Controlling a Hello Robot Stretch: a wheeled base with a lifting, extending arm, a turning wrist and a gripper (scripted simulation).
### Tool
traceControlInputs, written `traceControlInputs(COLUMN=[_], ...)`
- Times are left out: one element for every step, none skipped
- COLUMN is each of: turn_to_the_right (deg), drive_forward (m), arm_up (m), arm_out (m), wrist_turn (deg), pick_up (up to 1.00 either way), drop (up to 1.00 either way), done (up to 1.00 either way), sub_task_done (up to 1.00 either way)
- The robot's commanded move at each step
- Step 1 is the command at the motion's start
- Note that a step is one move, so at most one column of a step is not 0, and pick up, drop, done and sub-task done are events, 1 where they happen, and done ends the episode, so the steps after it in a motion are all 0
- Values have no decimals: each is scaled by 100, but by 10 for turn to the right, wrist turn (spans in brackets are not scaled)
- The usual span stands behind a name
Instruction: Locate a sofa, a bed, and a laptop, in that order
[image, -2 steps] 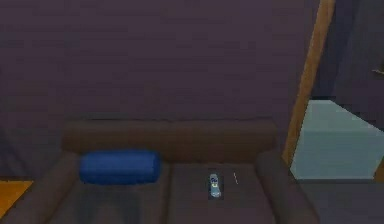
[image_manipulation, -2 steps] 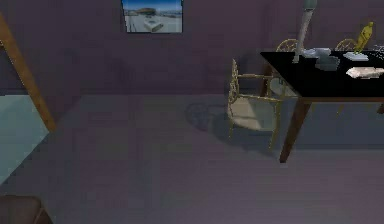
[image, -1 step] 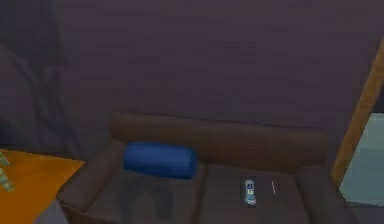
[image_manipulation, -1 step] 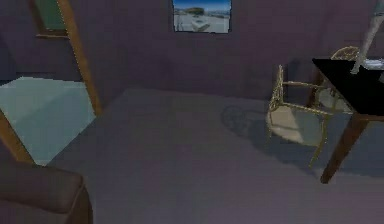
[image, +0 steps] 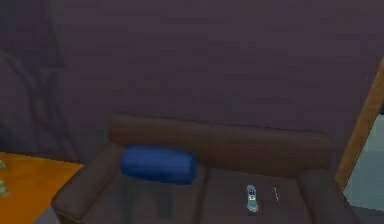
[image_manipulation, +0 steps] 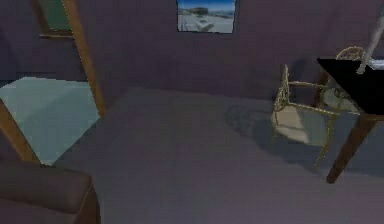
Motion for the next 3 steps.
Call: traceControlInputs(turn_to_the_right=[0, 450, 360], drive_forward=[0, 0, 0], arm_up=[0, 0, 0], arm_out=[0, 0, 0], wrist_turn=[0, 0, 0], pick_up=[0, 0, 0], drop=[0, 0, 0], done=[0, 0, 0], sub_task_done=[100, 0, 0])
